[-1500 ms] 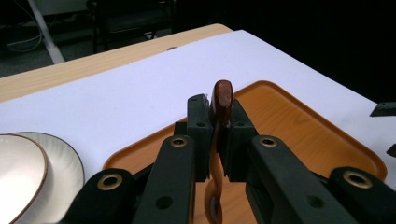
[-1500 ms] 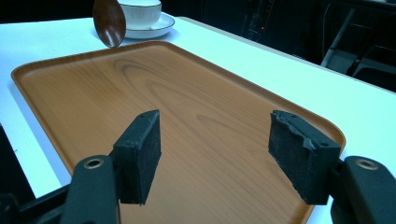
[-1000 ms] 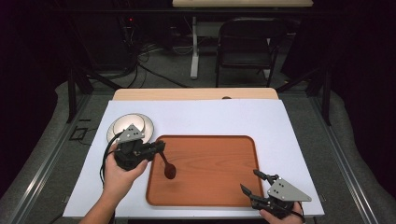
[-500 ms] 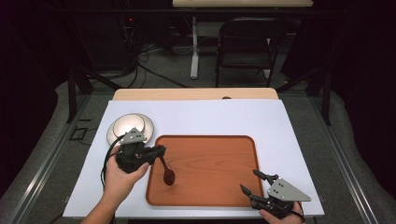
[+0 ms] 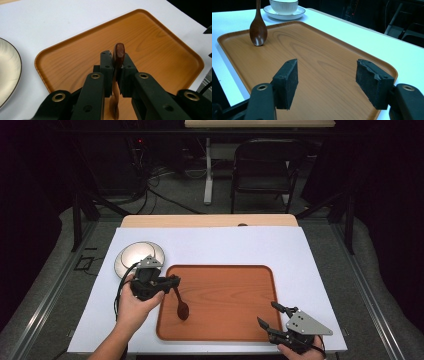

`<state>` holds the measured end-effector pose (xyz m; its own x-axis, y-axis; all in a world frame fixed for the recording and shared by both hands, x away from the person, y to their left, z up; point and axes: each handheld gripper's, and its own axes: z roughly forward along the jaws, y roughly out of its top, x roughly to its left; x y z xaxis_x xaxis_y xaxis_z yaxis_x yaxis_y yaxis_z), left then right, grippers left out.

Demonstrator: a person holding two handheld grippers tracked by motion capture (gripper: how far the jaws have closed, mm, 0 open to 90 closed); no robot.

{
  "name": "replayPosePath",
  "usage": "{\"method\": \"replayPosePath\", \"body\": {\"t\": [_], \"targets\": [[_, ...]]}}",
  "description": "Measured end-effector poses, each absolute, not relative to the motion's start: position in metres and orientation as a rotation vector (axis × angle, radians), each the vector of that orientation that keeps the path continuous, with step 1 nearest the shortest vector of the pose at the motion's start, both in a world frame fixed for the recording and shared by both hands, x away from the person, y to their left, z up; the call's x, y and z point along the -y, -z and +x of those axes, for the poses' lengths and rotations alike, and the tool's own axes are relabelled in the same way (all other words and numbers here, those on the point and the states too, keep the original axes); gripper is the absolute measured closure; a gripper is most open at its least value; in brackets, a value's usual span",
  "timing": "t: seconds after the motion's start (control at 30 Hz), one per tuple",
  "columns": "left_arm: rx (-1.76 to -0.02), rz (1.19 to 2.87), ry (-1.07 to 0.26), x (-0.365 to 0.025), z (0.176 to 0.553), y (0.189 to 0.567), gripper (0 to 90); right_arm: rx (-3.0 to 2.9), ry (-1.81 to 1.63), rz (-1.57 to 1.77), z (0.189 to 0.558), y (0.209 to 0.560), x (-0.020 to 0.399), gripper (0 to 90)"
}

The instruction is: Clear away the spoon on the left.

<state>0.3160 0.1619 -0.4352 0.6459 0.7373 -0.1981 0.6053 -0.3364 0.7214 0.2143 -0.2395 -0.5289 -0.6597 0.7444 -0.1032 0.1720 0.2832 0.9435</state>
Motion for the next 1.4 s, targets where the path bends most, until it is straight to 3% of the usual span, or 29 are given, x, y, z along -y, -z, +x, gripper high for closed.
{"method": "replayPosePath", "body": {"t": [1.4], "targets": [[-1.398,1.926,-0.188,-0.158,0.392,0.493,78.0,-2.016,-1.394,0.796,0.215,0.527,0.239,34.0]]}}
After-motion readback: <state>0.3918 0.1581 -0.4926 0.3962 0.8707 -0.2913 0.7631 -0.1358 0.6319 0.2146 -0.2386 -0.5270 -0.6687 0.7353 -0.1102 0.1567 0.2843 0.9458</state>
